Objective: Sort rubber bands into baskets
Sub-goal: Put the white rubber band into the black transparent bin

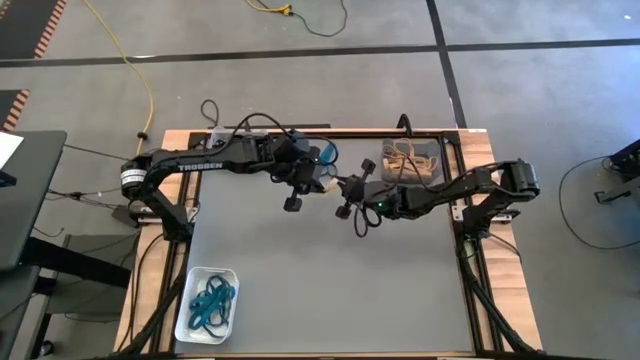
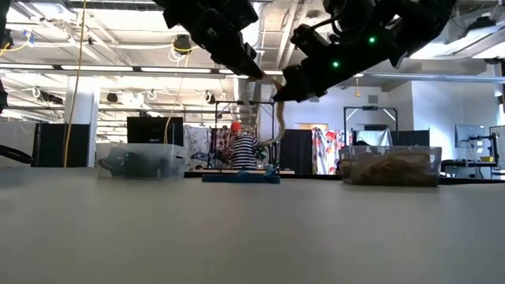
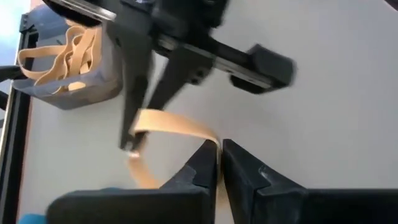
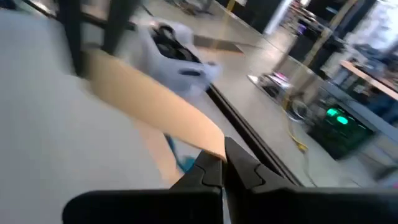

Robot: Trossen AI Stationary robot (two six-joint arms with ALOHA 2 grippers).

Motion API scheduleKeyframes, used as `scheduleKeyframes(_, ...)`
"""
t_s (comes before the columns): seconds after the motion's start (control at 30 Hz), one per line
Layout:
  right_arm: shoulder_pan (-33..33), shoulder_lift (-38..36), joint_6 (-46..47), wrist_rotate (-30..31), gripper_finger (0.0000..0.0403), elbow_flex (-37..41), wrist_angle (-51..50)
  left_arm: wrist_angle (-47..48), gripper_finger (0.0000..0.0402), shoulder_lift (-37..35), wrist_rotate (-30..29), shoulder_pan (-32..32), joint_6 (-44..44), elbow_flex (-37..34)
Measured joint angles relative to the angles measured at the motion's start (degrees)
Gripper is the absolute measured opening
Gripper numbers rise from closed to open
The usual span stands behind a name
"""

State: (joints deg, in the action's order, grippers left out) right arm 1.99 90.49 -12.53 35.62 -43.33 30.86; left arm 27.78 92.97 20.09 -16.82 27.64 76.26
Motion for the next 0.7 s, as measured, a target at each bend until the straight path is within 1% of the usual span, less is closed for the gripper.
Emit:
scheduleKeyframes(0.07,0.2,-1.2,0.1,2.3,0.0022,0.0,-2.8,-0.7,0.0028,0.0,0.2,0.0,0.4,-1.2)
scheduleKeyframes(0.2,1.5,-6.1,2.6,7.8,0.0022,-0.1,-12.3,-1.9,0.0082,0.0,0.2,0.0,0.5,-5.2)
scheduleKeyframes(0.3,3.9,-10.9,5.7,9.3,0.0022,-1.3,-23.6,-4.4,0.0120,0.0,0.2,0.0,1.3,-9.5)
scheduleKeyframes(0.37,6.3,-14.5,8.9,9.3,0.0022,-3.1,-32.3,-6.5,0.0137,0.0,0.3,0.2,0.5,-12.8)
scheduleKeyframes(0.47,10.5,-18.9,13.2,9.4,0.0022,-6.5,-45.1,-13.1,0.0149,0.0,1.1,0.6,-1.0,-18.4)
scheduleKeyframes(0.57,15.3,-22.0,15.6,9.1,0.0022,-9.7,-55.3,-19.8,0.0150,0.0,2.1,1.2,-2.6,-24.6)
scheduleKeyframes(0.63,18.9,-23.2,16.2,7.1,0.0022,-11.8,-60.9,-24.9,0.0151,0.0,2.9,1.8,-3.7,-28.1)
scheduleKeyframes(0.7,22.4,-23.7,17.1,5.2,0.0022,-13.4,-66.1,-28.0,0.0151,0.0,3.2,2.3,-4.6,-30.7)
